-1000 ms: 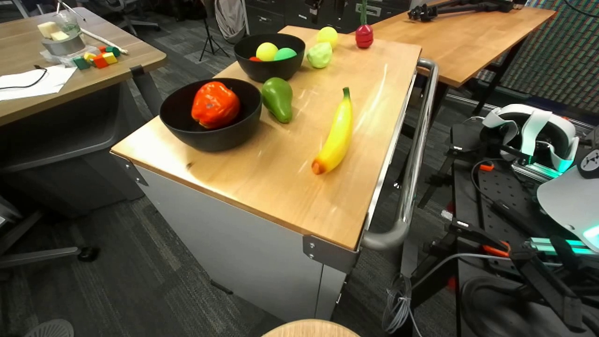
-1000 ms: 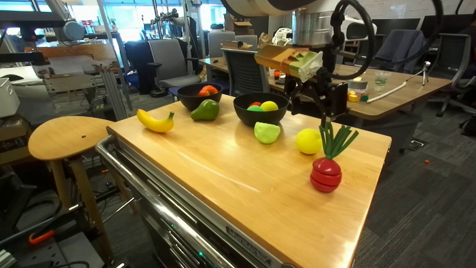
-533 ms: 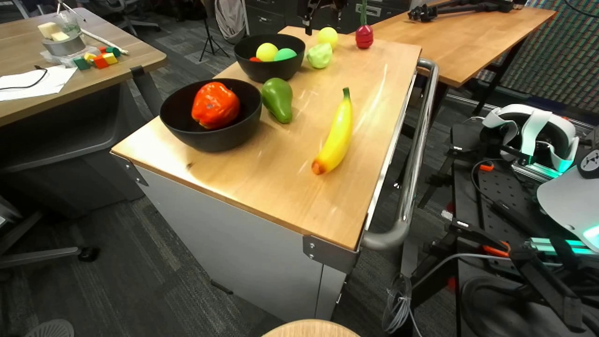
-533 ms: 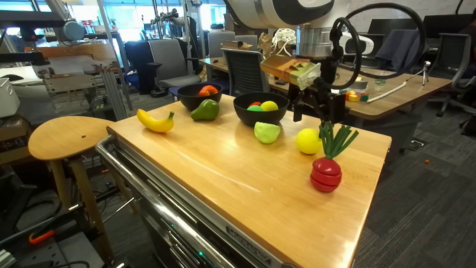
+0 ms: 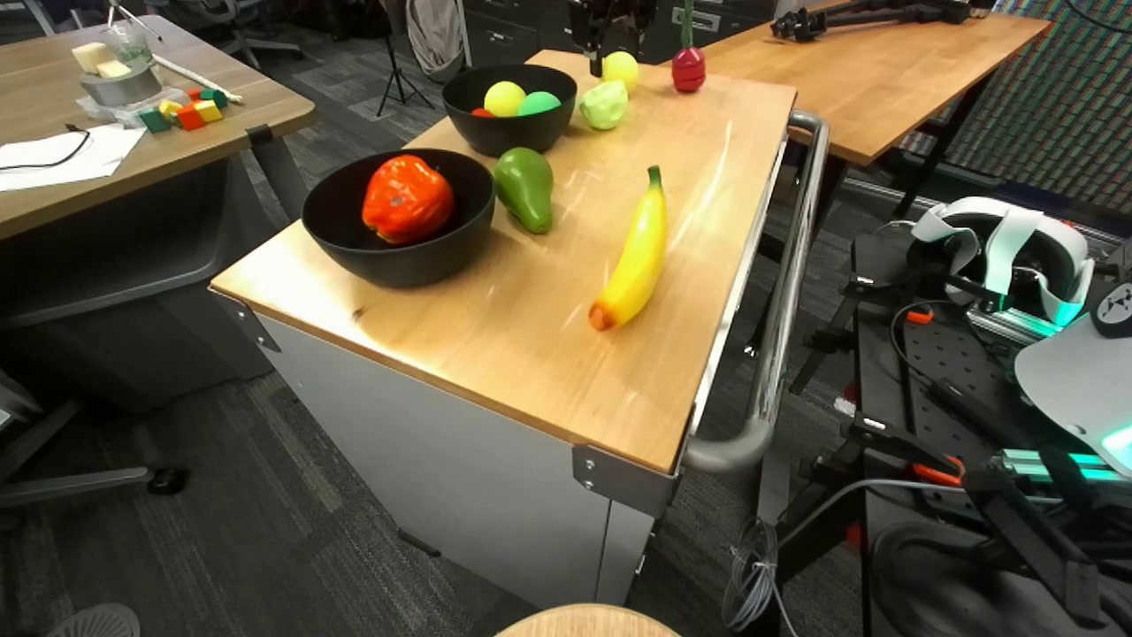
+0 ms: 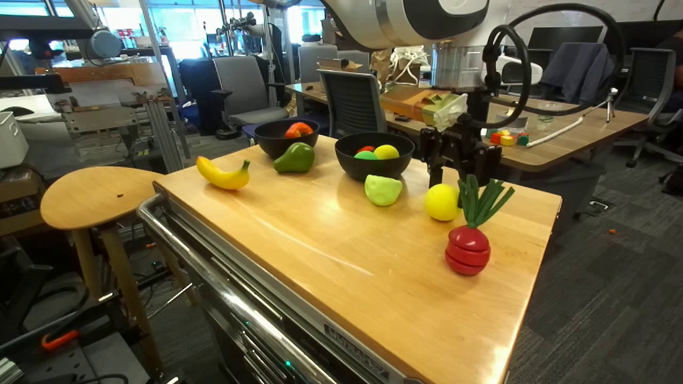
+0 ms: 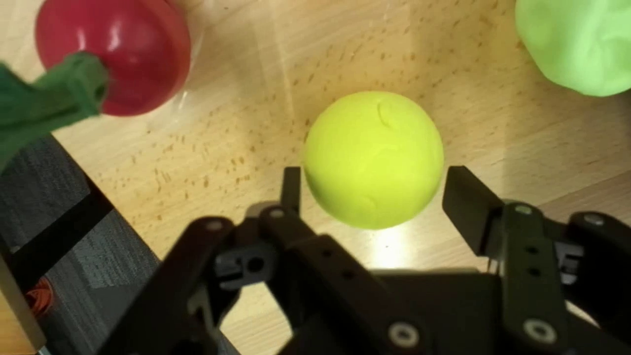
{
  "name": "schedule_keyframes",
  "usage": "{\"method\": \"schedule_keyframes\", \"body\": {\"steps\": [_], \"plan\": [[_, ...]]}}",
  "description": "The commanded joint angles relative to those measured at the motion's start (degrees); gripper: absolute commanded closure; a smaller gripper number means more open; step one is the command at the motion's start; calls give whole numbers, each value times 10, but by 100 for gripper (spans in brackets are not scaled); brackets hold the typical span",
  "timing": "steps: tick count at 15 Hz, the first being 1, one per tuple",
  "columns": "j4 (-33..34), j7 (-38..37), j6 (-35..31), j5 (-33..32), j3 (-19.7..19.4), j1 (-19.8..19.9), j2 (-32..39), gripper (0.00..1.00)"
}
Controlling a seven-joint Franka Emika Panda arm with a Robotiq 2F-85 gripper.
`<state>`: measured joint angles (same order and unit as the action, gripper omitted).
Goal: Put the plush fruits in the two black bowls
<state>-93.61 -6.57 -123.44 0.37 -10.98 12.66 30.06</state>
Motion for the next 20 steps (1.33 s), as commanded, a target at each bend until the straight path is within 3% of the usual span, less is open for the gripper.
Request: {"method": "schedule_keyframes", "body": {"steps": [1, 3, 6, 12, 20], "plan": [[32, -13, 29, -10, -3, -5, 13, 58], [29, -15, 19, -11, -2, -7, 6, 71], [-12, 17, -17, -7, 12, -13, -50, 79], [-145, 75, -119, -31, 38, -52, -224, 80], [-329, 108, -274, 16, 132, -142, -377, 80]]}}
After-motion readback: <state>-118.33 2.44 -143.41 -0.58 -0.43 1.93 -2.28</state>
